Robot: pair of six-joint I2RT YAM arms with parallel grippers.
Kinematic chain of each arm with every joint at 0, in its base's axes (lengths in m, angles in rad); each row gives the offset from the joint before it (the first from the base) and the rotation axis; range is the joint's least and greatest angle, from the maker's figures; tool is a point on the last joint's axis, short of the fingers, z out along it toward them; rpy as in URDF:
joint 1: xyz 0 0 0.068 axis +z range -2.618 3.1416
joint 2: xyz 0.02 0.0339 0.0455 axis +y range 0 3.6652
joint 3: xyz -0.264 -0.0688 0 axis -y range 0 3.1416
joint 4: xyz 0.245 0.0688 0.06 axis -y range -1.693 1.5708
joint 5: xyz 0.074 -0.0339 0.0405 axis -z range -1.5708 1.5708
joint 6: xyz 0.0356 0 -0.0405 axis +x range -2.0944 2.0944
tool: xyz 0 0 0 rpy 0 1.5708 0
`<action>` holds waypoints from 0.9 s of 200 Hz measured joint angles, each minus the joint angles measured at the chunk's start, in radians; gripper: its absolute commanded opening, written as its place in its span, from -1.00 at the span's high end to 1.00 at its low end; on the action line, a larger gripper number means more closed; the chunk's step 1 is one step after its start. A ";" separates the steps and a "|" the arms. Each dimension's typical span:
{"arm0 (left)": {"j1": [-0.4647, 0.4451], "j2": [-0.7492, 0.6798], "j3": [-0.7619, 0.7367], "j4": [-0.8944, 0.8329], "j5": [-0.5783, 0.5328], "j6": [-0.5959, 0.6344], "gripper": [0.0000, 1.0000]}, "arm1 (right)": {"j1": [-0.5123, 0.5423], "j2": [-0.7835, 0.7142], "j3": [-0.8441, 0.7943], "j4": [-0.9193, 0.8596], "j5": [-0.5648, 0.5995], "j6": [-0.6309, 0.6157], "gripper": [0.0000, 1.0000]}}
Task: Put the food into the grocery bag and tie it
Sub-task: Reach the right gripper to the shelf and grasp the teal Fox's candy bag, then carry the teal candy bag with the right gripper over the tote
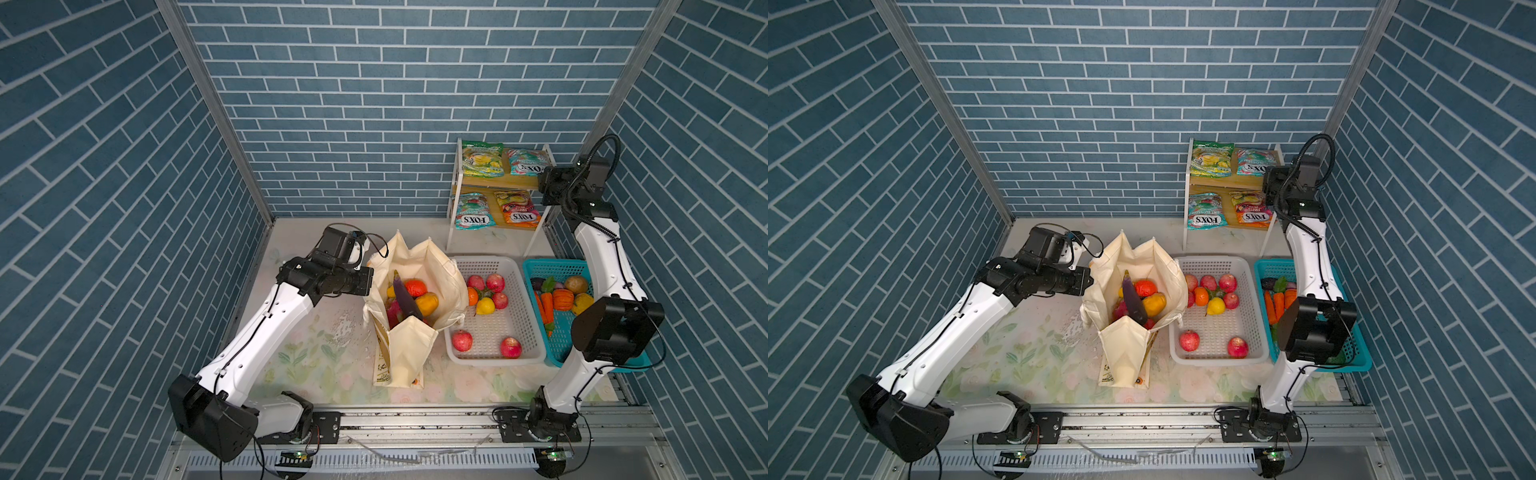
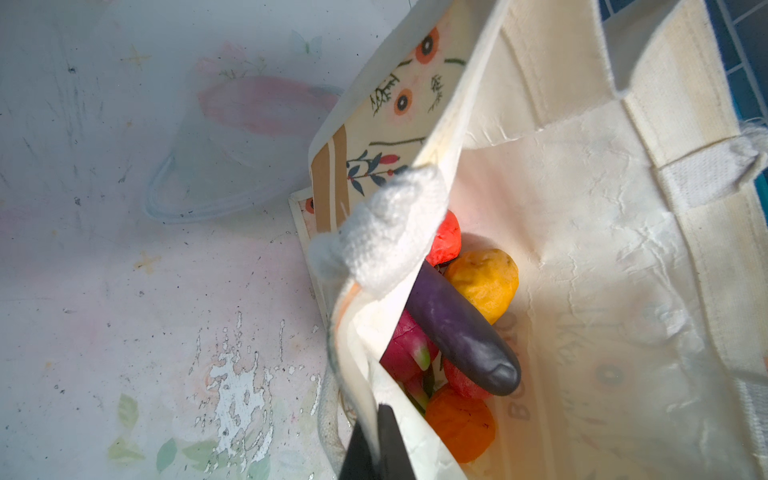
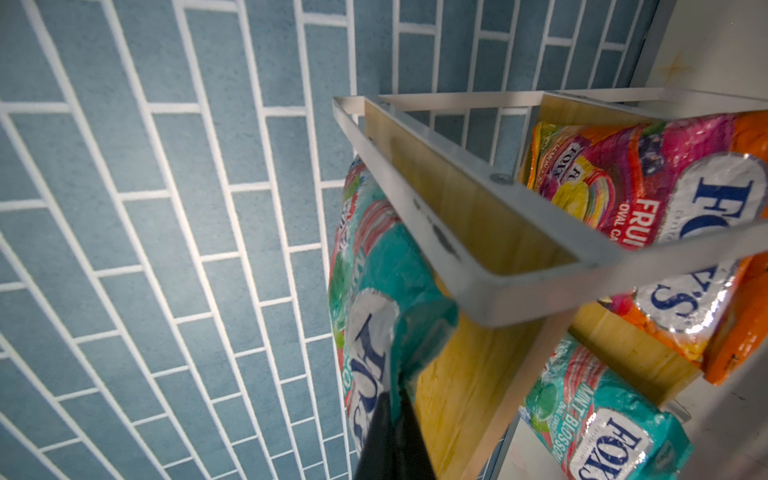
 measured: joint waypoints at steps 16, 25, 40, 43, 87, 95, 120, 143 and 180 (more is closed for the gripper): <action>0.000 -0.004 0.000 0.000 0.000 -0.001 1.00 | 0.011 -0.027 0.007 -0.031 -0.014 -0.034 1.00; 0.000 -0.006 0.000 0.000 0.000 -0.004 1.00 | 0.019 -0.042 0.018 -0.045 -0.023 -0.056 1.00; 0.000 -0.010 0.000 0.000 0.002 -0.008 1.00 | 0.032 -0.071 0.045 -0.073 -0.042 -0.099 1.00; 0.000 -0.010 0.000 0.000 0.002 -0.008 1.00 | 0.034 -0.077 0.049 -0.077 -0.047 -0.104 1.00; 0.000 -0.021 -0.002 -0.004 0.000 -0.022 1.00 | 0.050 -0.208 0.061 -0.148 -0.090 -0.198 1.00; 0.000 -0.021 -0.002 -0.004 -0.001 -0.025 1.00 | 0.053 -0.232 0.054 -0.157 -0.092 -0.209 1.00; 0.000 -0.021 -0.002 -0.004 0.000 -0.033 1.00 | 0.056 -0.313 0.025 -0.185 -0.089 -0.244 1.00; 0.000 -0.021 -0.002 -0.004 0.000 -0.043 1.00 | 0.062 -0.387 -0.016 -0.210 -0.085 -0.275 1.00; 0.000 -0.021 -0.002 -0.004 -0.001 -0.054 1.00 | 0.096 -0.492 -0.116 -0.231 -0.087 -0.306 1.00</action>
